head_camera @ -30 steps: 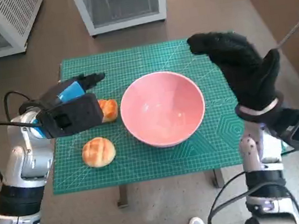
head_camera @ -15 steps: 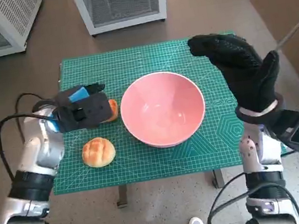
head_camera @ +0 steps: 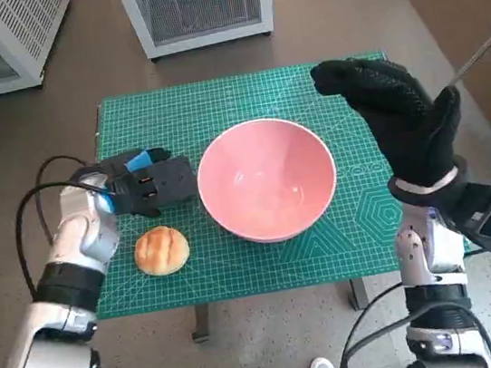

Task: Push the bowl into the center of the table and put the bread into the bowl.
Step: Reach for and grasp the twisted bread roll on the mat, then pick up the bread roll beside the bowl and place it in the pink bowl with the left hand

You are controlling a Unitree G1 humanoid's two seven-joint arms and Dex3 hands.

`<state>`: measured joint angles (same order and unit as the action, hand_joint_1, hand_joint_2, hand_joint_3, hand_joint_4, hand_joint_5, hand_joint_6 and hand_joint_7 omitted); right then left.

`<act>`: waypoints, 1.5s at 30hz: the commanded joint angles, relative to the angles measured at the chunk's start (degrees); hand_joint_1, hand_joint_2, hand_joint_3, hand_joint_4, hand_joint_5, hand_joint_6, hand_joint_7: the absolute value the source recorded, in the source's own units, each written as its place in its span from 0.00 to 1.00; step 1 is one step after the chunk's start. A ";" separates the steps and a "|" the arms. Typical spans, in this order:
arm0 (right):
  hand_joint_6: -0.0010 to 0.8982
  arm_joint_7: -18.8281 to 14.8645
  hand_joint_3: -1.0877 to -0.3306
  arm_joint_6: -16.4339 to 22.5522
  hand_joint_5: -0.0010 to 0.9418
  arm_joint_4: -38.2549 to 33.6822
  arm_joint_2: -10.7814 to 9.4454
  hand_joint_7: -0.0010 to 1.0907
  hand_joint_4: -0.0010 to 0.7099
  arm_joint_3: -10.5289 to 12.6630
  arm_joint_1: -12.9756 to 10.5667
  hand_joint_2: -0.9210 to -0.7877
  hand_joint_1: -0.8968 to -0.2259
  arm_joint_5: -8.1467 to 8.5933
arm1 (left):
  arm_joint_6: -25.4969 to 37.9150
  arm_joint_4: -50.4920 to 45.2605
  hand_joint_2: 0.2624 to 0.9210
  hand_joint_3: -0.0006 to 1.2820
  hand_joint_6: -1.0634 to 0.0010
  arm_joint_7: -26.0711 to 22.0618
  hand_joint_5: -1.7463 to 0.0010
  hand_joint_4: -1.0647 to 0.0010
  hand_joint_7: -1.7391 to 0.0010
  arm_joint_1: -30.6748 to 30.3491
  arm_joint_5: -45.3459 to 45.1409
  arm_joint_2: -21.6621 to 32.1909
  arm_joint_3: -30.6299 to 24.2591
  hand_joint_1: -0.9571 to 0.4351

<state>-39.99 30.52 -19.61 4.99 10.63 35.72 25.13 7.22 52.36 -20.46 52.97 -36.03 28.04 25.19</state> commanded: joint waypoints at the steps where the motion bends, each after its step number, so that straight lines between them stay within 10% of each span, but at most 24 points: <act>1: 0.13 0.02 0.61 -0.86 0.00 0.30 0.13 0.75 0.69 -0.21 -1.46 0.47 0.80 0.91 | -5.77 4.30 0.83 0.03 0.61 6.59 0.98 0.74 0.98 1.34 -0.85 -0.30 0.49 0.67; 7: 0.14 -0.38 0.66 -1.30 0.01 0.36 0.28 0.73 0.70 -0.31 -1.45 0.35 0.79 1.76 | -12.69 7.88 0.94 0.03 0.37 14.86 0.96 0.46 0.93 1.26 -2.73 -0.01 2.15 0.69; 9: 0.14 -0.57 0.67 -1.39 0.01 0.35 0.39 0.73 0.70 -0.36 -1.46 0.32 0.79 2.09 | -14.59 9.02 0.98 0.10 0.44 16.63 0.92 0.29 0.51 1.42 -3.15 0.11 2.43 0.54; 12: 0.15 -0.84 0.68 -1.38 0.01 0.29 0.51 0.72 0.70 -0.33 -1.47 0.28 0.79 2.37 | -16.63 10.53 0.99 0.10 0.48 18.31 0.50 0.36 0.36 1.83 -3.54 0.21 2.77 0.64; 18: 0.16 -0.98 0.72 -1.68 0.01 0.63 0.45 0.71 0.70 -0.39 -1.59 0.19 0.79 2.66 | -17.66 12.38 1.00 0.09 0.46 19.01 0.33 0.39 0.31 2.89 -3.97 0.20 3.26 0.68; 34: 0.17 -0.79 0.73 -2.79 0.01 2.34 0.12 0.72 0.73 -1.02 -2.43 0.13 0.79 3.37 | -17.43 10.99 1.00 0.08 0.44 18.61 0.30 0.41 0.31 3.81 -3.72 1.87 2.30 0.69; 45: 0.17 -0.62 0.73 -2.82 0.02 2.90 0.18 0.72 0.74 -1.28 -2.85 0.15 0.79 3.29 | -14.27 -6.47 1.00 0.09 0.42 15.99 0.33 0.44 0.27 0.69 -0.84 7.16 -3.85 0.69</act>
<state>-40.37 28.26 -16.78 5.06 9.60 34.34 28.69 -8.42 53.28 -3.92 54.81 -38.14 33.04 23.99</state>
